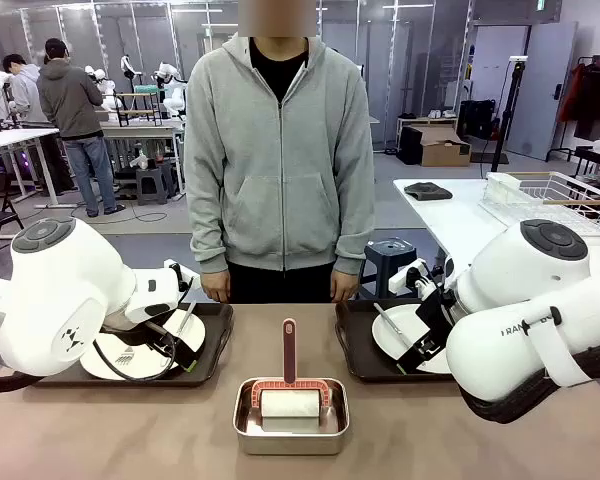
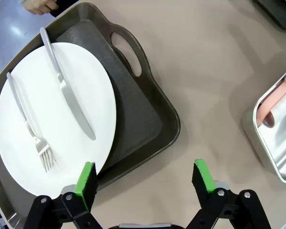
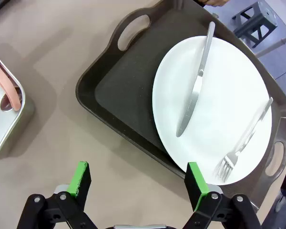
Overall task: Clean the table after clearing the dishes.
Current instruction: When the left (or right) Handle tray is removed, use the left hand (or right hand) to clean the left (or right) side of the table with the Lint Roller.
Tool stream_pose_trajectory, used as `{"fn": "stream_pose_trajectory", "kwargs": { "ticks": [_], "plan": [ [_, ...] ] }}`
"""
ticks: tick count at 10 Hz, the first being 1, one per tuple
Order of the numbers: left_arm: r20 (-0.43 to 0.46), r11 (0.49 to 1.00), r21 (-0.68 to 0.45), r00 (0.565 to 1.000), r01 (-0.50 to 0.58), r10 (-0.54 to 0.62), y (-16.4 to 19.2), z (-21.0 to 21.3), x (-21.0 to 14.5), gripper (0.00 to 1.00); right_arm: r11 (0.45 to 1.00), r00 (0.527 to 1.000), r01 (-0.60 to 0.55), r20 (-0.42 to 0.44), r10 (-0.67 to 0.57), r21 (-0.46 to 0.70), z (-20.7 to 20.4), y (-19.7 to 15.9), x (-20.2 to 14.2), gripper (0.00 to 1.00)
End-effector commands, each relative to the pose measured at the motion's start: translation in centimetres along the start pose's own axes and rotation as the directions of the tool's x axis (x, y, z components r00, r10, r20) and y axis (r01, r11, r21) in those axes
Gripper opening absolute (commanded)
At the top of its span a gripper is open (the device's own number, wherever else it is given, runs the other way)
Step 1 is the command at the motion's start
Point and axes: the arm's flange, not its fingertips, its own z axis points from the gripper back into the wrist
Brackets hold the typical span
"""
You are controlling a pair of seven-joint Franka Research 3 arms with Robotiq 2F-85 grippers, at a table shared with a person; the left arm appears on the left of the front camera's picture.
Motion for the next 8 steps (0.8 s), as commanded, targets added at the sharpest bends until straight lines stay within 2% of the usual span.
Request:
{"fn": "stream_pose_trajectory", "kwargs": {
  "ticks": [1,8],
  "plan": [
    [0.0,1.0,0.0,1.0,0.0,0.0,-0.02,0.0,0.0,1.0,1.0,1.0,0.0,0.0,0.0,0.0,0.0,0.0,0.0,1.0],
    [0.0,1.0,0.0,1.0,0.0,0.0,-0.02,0.0,0.0,1.0,1.0,1.0,0.0,0.0,0.0,0.0,0.0,0.0,0.0,1.0]
  ]
}}
